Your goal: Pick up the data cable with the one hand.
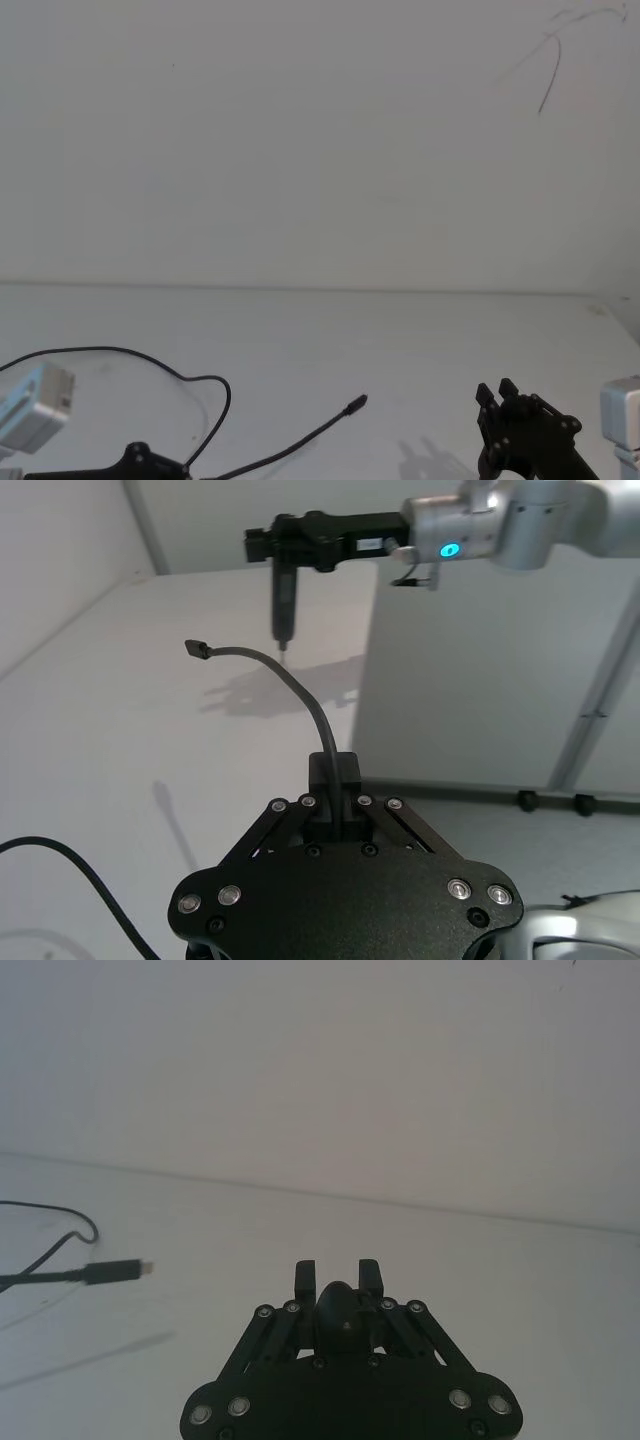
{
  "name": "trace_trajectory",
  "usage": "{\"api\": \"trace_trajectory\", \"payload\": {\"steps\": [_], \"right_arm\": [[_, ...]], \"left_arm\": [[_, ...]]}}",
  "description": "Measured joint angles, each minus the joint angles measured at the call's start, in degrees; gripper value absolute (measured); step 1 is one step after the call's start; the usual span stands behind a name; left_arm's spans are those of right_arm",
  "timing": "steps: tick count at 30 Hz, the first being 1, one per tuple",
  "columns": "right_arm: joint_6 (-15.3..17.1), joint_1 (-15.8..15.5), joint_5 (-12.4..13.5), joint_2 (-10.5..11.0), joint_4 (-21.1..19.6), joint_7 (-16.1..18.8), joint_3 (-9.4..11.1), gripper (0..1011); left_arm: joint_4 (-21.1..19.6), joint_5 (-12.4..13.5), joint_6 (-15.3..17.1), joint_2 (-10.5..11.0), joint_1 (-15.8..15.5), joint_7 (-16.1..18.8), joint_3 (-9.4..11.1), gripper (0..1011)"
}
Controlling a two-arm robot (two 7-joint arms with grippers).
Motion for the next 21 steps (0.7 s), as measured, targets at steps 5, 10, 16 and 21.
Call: {"api": "trace_trajectory", "payload": {"steps": [5,10,16,21], "right_arm": [[0.0,0.0,0.0,0.0,0.0,0.0,0.0,251],[0.0,0.0,0.4,-0.2,-0.3,0.3,0.2,251],[0.0,0.0,2.3,-0.6,-1.4,1.8,0.8,251],[0.2,0.4,5.2,-1.3,-2.3,3.9,1.3,251]], "left_arm": [[-0.2,-2.0,-0.5,1.3,0.7,-2.3,-0.4,50],[-0.3,-3.2,-0.8,2.1,1.2,-3.7,-0.6,51],[-0.4,-4.1,-1.0,2.7,1.5,-4.9,-0.8,51],[-0.5,-4.6,-1.1,3.1,1.7,-5.4,-0.9,51]]}}
